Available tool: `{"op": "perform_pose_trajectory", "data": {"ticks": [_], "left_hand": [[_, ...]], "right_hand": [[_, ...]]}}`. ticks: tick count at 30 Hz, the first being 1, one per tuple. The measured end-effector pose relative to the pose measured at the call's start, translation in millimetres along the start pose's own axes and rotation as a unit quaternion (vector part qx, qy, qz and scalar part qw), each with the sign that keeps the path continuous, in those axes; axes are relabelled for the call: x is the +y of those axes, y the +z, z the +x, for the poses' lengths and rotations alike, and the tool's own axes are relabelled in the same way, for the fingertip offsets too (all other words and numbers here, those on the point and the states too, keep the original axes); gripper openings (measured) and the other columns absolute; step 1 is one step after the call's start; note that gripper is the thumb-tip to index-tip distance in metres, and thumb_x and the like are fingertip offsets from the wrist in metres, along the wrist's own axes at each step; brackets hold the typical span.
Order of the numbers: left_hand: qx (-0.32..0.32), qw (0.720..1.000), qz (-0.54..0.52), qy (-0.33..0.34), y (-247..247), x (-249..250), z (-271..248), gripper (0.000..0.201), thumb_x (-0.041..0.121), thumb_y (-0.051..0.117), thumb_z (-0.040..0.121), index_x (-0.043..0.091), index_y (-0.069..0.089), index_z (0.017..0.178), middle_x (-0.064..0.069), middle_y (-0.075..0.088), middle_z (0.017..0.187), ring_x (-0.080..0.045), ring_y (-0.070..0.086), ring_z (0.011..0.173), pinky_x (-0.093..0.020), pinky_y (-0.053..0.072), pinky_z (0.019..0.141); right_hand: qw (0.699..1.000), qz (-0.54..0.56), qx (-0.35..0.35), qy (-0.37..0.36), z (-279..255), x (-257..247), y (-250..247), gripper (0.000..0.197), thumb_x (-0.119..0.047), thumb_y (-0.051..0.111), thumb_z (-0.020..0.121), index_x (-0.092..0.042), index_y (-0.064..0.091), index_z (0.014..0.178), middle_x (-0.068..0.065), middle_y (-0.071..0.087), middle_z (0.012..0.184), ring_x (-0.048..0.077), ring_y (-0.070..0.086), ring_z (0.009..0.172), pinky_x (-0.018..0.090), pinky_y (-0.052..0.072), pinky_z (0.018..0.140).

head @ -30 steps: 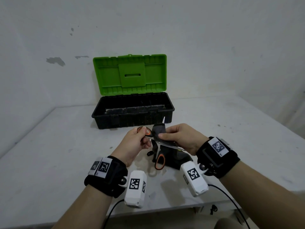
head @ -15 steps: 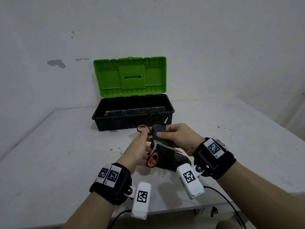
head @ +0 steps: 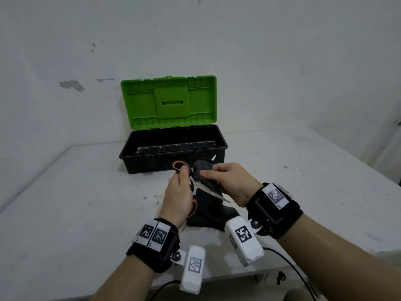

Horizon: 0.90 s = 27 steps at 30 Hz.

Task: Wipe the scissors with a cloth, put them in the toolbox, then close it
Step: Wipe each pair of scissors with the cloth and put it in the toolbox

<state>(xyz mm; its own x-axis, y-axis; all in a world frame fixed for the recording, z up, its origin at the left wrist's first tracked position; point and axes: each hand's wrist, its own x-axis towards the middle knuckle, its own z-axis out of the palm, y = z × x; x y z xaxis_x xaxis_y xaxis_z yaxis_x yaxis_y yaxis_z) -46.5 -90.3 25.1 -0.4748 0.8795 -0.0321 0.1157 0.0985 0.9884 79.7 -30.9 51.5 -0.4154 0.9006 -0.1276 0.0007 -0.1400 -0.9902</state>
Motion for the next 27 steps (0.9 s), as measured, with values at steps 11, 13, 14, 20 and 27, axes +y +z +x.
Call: {"op": "perform_pose_trajectory", "data": {"ticks": [11, 13, 14, 20, 27], "left_hand": [[0.001, 0.998, -0.054, -0.012, -7.0, 1.4, 2.8, 0.057, 0.07, 0.028, 0.091, 0.019, 0.054, 0.091, -0.013, 0.049, 0.069, -0.05, 0.05, 0.077, -0.072, 0.038, 0.096], [0.007, 0.999, -0.051, -0.008, -8.6, -1.0, 4.8, 0.059, 0.066, 0.028, 0.095, 0.012, 0.052, 0.101, -0.01, 0.047, 0.065, -0.048, 0.048, 0.071, -0.074, 0.037, 0.094], [0.008, 0.999, -0.047, -0.003, -8.4, -0.3, 4.7, 0.06, 0.068, 0.029, 0.093, 0.014, 0.053, 0.098, -0.013, 0.048, 0.066, -0.048, 0.048, 0.071, -0.074, 0.037, 0.094], [-0.017, 0.999, 0.0, 0.052, 0.9, 3.8, -0.3, 0.065, 0.081, 0.025, 0.078, 0.024, 0.057, 0.083, -0.022, 0.056, 0.082, -0.05, 0.058, 0.094, -0.068, 0.046, 0.093], [-0.024, 0.998, 0.013, 0.06, 1.9, -3.4, 3.3, 0.073, 0.078, 0.022, 0.083, 0.028, 0.067, 0.11, 0.0, 0.072, 0.106, -0.019, 0.066, 0.105, -0.049, 0.05, 0.1]], "right_hand": [[0.982, 0.157, 0.096, -0.035, 3.3, -14.2, -22.1, 0.021, -0.011, 0.069, 0.089, 0.005, 0.063, 0.102, 0.015, 0.064, 0.082, 0.015, 0.064, 0.058, 0.023, 0.056, 0.057], [0.991, 0.126, 0.049, -0.023, 0.0, -8.8, -23.3, 0.027, -0.01, 0.069, 0.089, 0.011, 0.065, 0.105, 0.015, 0.069, 0.089, 0.016, 0.067, 0.067, 0.024, 0.058, 0.065], [0.995, 0.097, 0.023, -0.019, -2.1, -5.8, -21.2, 0.027, -0.01, 0.069, 0.089, 0.011, 0.066, 0.106, 0.015, 0.07, 0.092, 0.017, 0.068, 0.072, 0.026, 0.059, 0.07], [0.998, 0.037, -0.053, 0.008, -7.5, 0.3, -5.8, 0.021, -0.006, 0.069, 0.087, 0.002, 0.07, 0.107, 0.009, 0.074, 0.092, 0.015, 0.07, 0.078, 0.022, 0.058, 0.07], [0.996, 0.057, -0.038, 0.051, -6.7, -1.6, -0.3, 0.031, -0.007, 0.072, 0.085, 0.007, 0.064, 0.112, 0.017, 0.068, 0.09, 0.021, 0.066, 0.071, 0.026, 0.057, 0.063]]}}
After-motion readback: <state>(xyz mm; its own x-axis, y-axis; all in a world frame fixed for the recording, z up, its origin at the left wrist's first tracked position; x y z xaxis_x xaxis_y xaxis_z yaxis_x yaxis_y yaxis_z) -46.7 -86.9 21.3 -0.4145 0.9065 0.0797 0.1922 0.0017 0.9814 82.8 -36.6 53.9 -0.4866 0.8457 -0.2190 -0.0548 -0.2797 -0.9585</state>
